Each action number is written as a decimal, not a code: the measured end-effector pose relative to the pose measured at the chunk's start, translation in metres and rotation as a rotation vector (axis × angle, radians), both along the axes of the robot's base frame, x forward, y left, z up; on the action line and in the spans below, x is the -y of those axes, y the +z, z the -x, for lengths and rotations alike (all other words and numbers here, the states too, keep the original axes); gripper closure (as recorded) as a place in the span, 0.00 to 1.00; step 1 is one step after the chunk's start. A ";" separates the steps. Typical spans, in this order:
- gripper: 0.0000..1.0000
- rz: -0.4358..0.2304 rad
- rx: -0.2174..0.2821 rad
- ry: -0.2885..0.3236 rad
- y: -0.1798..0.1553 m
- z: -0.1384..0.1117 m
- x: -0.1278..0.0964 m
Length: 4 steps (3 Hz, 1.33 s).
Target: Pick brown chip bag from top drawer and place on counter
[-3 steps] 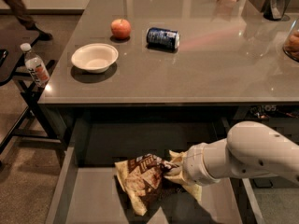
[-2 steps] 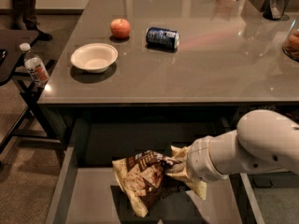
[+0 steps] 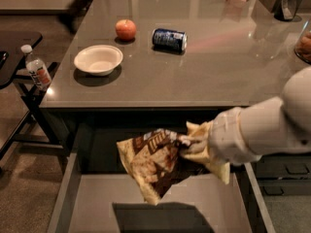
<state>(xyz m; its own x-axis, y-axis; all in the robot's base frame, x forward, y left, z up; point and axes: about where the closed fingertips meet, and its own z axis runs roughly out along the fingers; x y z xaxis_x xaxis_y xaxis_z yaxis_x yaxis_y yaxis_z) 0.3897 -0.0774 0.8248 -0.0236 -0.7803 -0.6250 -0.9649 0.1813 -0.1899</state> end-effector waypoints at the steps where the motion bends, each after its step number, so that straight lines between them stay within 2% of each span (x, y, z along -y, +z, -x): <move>1: 1.00 0.026 0.066 -0.067 0.067 -0.031 0.029; 2: 1.00 0.009 0.143 -0.097 0.113 -0.048 0.034; 4: 1.00 0.015 0.167 -0.100 0.117 -0.057 0.033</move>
Offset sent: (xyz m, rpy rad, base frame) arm 0.0270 -0.0253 0.0585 -0.0242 -0.0573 -0.0566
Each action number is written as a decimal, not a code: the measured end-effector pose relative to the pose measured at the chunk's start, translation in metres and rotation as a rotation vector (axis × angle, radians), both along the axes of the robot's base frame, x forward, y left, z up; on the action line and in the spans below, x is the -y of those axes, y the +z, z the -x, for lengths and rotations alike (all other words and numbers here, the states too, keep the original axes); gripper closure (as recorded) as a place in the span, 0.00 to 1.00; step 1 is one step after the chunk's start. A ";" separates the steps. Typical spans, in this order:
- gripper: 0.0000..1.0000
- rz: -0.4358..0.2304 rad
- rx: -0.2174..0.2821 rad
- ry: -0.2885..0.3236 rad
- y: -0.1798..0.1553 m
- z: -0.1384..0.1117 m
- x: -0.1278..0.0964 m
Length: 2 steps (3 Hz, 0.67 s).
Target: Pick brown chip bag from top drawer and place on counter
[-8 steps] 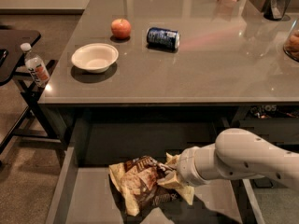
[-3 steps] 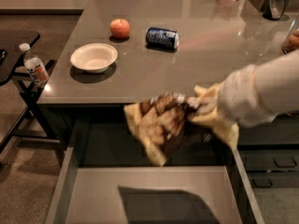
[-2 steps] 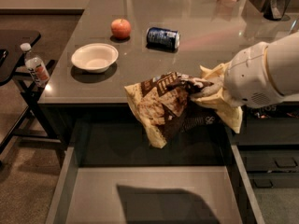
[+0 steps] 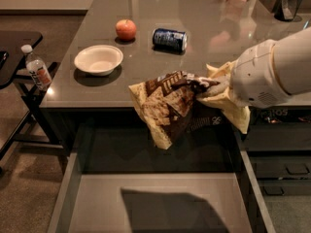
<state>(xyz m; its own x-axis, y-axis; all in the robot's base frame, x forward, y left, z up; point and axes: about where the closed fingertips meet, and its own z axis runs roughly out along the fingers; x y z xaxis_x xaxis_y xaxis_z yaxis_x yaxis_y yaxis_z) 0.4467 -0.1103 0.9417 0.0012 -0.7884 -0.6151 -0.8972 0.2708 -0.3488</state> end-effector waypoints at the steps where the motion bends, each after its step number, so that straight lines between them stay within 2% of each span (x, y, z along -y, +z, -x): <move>1: 1.00 -0.002 0.056 -0.035 0.019 -0.041 0.009; 2: 1.00 -0.029 0.121 -0.094 0.051 -0.095 0.021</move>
Offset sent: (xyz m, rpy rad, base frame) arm 0.1704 -0.0399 0.0923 0.0789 -0.1956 -0.1848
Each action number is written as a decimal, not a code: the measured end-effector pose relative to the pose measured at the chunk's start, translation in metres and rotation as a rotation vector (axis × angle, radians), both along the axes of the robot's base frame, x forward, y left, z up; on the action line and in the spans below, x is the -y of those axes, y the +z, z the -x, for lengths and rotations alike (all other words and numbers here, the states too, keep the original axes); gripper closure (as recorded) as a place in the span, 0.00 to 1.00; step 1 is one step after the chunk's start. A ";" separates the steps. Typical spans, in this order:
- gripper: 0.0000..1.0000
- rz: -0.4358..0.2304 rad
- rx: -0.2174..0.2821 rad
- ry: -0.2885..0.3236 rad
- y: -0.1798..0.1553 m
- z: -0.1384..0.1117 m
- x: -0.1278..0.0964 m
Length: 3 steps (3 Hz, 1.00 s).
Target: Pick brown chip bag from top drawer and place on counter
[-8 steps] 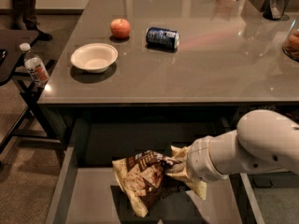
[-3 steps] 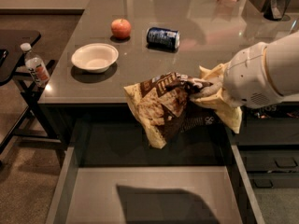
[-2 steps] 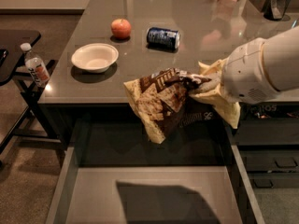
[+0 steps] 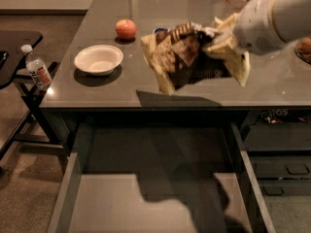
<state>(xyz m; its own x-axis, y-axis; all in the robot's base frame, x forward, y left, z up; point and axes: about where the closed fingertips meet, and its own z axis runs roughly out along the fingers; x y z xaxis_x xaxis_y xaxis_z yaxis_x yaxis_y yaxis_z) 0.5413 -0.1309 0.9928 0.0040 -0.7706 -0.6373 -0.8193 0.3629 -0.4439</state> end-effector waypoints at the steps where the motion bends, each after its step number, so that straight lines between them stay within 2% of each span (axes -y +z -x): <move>1: 1.00 -0.068 0.021 -0.080 0.016 -0.051 0.010; 2: 1.00 -0.136 0.027 -0.180 0.010 -0.091 0.028; 3: 1.00 -0.173 0.024 -0.265 -0.006 -0.120 0.046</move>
Offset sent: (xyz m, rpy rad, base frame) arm 0.1475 -0.0615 -0.0029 0.2320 -0.0492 -0.3335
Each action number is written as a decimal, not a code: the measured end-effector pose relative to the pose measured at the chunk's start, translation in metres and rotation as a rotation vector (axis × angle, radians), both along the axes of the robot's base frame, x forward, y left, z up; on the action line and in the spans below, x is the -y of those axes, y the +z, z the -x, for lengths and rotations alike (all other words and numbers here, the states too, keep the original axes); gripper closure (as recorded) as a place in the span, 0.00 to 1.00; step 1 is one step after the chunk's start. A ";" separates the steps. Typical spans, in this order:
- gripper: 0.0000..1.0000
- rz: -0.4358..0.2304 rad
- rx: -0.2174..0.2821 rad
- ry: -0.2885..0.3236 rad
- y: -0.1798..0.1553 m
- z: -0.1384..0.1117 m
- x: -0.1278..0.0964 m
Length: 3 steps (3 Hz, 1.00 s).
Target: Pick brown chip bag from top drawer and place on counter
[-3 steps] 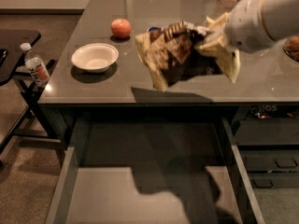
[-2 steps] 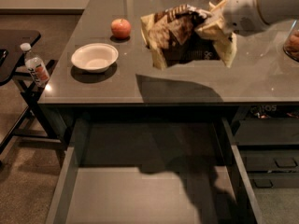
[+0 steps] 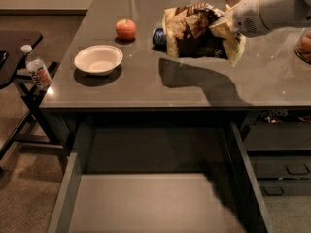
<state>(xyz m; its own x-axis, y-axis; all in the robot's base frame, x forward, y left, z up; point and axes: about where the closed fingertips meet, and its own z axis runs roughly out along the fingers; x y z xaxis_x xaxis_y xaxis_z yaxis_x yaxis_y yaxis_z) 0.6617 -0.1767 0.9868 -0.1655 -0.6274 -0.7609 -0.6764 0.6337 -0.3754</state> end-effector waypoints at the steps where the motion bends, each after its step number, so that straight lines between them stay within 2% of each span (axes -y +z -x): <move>1: 1.00 -0.026 -0.020 -0.061 -0.020 -0.013 0.016; 2: 1.00 -0.025 -0.075 -0.098 -0.047 -0.015 0.025; 3: 1.00 -0.007 -0.141 -0.108 -0.073 -0.008 0.026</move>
Offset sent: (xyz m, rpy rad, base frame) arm 0.0110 -0.0390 -0.0851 0.0166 0.1584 -0.1470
